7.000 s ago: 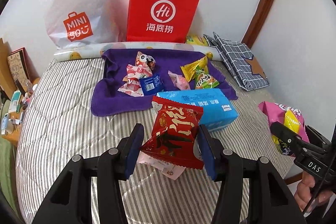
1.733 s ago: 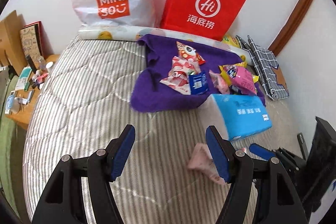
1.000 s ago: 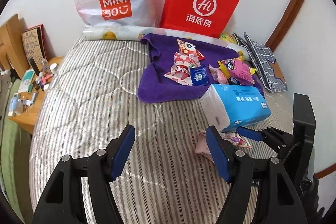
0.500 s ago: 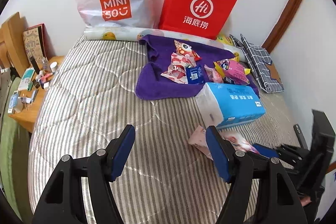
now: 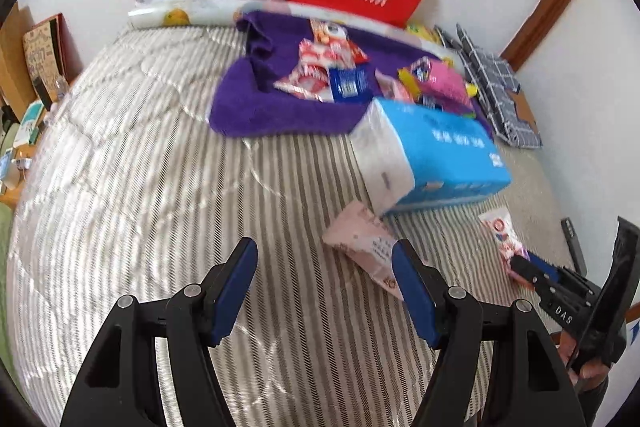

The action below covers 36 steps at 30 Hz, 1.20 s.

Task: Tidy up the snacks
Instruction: 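Grasp the stick-shaped candy packet with the right tool and lift it, then grasp the pink square packet with the left tool while the right tool holds the stick packet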

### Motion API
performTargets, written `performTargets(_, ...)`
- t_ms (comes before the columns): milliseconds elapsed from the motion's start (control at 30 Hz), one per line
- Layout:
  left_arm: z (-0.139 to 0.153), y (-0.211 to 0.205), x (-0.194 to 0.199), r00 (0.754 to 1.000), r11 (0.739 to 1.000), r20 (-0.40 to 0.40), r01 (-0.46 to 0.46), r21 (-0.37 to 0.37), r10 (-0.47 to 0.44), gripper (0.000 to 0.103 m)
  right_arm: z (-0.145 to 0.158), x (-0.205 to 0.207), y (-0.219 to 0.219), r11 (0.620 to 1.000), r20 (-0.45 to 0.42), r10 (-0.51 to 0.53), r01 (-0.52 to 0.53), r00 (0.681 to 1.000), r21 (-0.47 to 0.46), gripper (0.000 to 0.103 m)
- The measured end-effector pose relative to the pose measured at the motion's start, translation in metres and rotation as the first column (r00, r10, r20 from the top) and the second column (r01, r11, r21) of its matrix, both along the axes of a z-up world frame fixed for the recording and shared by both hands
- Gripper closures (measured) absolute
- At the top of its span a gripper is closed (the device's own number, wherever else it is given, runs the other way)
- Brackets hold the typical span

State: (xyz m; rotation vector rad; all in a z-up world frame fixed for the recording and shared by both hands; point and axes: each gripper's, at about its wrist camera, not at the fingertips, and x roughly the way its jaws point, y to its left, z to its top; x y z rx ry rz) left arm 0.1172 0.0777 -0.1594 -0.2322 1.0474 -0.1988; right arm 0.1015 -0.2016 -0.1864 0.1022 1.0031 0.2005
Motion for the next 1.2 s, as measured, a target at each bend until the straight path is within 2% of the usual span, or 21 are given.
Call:
performTargets(367,-0.025,-0.033,0.004,0.996,0.999,-0.070,0.050,0.018,-0.049,0.034,-0.013,0.008,-0.003,0.998,0.021,0.036,-0.037,0.999,0.053,0.076)
performTargets(633,-0.026,-0.049,0.009,0.997,0.997,-0.061,0.042,0.061,-0.038,0.034,-0.016,0.007,0.010,0.996,0.091,0.081,-0.078,0.993,-0.036,0.075)
performTargets(833,-0.029,-0.060,0.021,0.998,0.995,-0.065,0.004,0.095,0.002,0.034,-0.017,0.007,0.008,0.996,0.100,0.085,-0.083,0.991,-0.026,0.074)
performTargets(967,-0.031,-0.072,0.027,0.998,0.986,-0.051,-0.019,0.164,0.028,0.033,-0.017,0.007,0.008,0.996,0.104,0.087,-0.084,0.991,-0.033,0.074)
performTargets(1133,-0.035,-0.086,0.030,0.998,0.962,-0.031,-0.043,0.271,0.053,0.033,-0.018,0.007,0.007,0.996,0.104,0.084,-0.082,0.991,-0.021,0.074)
performTargets(1200,-0.036,-0.086,0.029,0.998,0.951,-0.014,-0.056,0.304,0.064,0.043,-0.018,0.007,0.006,0.997,0.104,0.083,-0.082,0.991,-0.013,0.074)
